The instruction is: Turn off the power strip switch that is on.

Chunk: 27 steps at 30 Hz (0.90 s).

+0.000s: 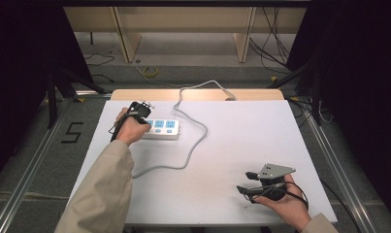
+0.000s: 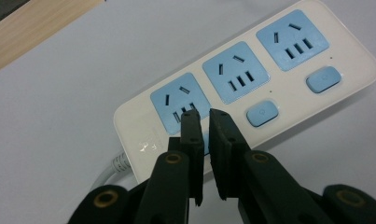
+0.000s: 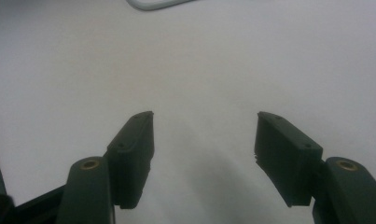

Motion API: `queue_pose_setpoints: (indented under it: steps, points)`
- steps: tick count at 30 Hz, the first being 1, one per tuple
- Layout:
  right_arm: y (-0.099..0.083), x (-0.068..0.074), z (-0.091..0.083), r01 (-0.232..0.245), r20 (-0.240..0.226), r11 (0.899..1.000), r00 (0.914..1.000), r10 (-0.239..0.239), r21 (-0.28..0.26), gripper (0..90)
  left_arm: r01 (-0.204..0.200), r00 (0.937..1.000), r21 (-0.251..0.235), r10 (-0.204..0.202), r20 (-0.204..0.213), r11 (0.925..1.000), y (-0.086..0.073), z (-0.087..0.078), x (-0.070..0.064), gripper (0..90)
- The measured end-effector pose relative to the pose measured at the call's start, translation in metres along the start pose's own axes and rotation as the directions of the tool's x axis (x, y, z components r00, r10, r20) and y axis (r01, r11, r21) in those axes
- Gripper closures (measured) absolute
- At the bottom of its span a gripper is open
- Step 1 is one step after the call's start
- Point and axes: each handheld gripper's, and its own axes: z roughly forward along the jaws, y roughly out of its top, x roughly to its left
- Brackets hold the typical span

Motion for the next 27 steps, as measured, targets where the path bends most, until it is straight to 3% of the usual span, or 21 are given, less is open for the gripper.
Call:
queue_pose_setpoints:
  steps: [7, 15, 27]
  points:
    - [0.0, 0.0, 0.0, 0.0, 0.001, 1.0, 1.0, 0.0, 0.001, 38.5, 0.007, 0.9999, -0.014, -0.007, 0.01, 0.9999, -0.007, -0.006, -0.001, 79.7]
    - [0.001, 0.0, 0.0, 0.004, 0.001, 1.0, 1.0, -0.004, 0.002, 38.5, 0.008, 0.9999, -0.066, -0.007, 0.008, 0.9978, -0.011, -0.019, -0.006, 72.9]
    - [0.001, 0.0, 0.0, 0.002, 0.004, 1.0, 1.0, -0.002, 0.001, 38.5, 0.025, 0.9995, -0.15, -0.021, 0.024, 0.9884, -0.022, -0.035, -0.01, 57.2]
